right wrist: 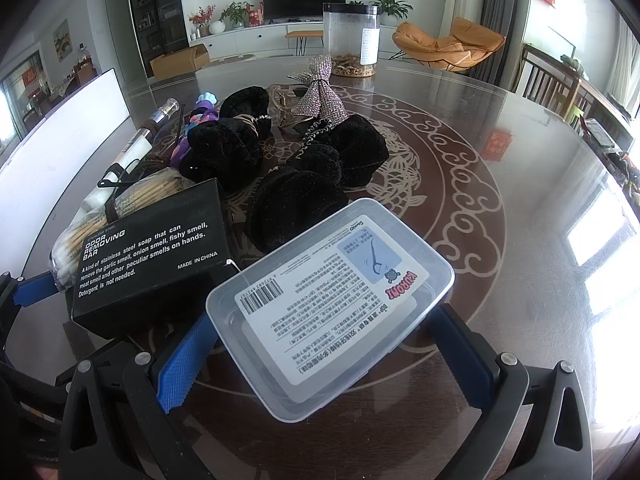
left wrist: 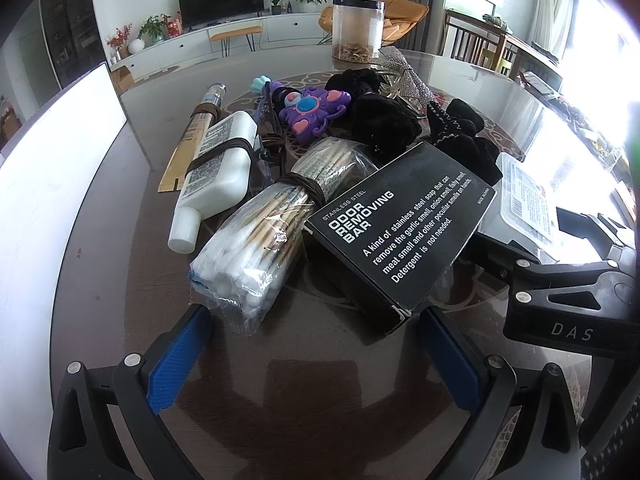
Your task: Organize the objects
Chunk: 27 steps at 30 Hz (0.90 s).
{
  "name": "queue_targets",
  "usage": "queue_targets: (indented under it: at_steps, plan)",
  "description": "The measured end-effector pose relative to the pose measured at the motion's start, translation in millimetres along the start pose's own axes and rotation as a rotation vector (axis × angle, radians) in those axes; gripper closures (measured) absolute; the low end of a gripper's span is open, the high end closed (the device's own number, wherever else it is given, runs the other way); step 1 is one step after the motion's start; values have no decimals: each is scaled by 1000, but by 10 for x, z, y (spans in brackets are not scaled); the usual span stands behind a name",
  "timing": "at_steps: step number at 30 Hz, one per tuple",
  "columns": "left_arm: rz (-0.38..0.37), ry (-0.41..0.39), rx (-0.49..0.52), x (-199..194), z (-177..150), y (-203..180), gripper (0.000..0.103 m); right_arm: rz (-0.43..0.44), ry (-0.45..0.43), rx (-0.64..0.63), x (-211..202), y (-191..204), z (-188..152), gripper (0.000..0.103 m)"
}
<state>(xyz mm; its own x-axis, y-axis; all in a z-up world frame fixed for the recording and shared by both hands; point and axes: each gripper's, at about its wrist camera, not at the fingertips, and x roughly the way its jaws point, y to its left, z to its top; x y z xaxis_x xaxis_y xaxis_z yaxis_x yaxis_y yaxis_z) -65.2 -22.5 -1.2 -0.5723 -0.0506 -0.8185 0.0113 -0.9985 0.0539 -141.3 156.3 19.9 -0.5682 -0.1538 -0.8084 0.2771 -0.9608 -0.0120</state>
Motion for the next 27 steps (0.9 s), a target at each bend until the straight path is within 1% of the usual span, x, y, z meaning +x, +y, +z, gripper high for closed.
queue_targets:
  at_steps: [27]
  plan:
    - [4,13,4,9,-1,0,0,-1,0,0,-15,-20,-16,0]
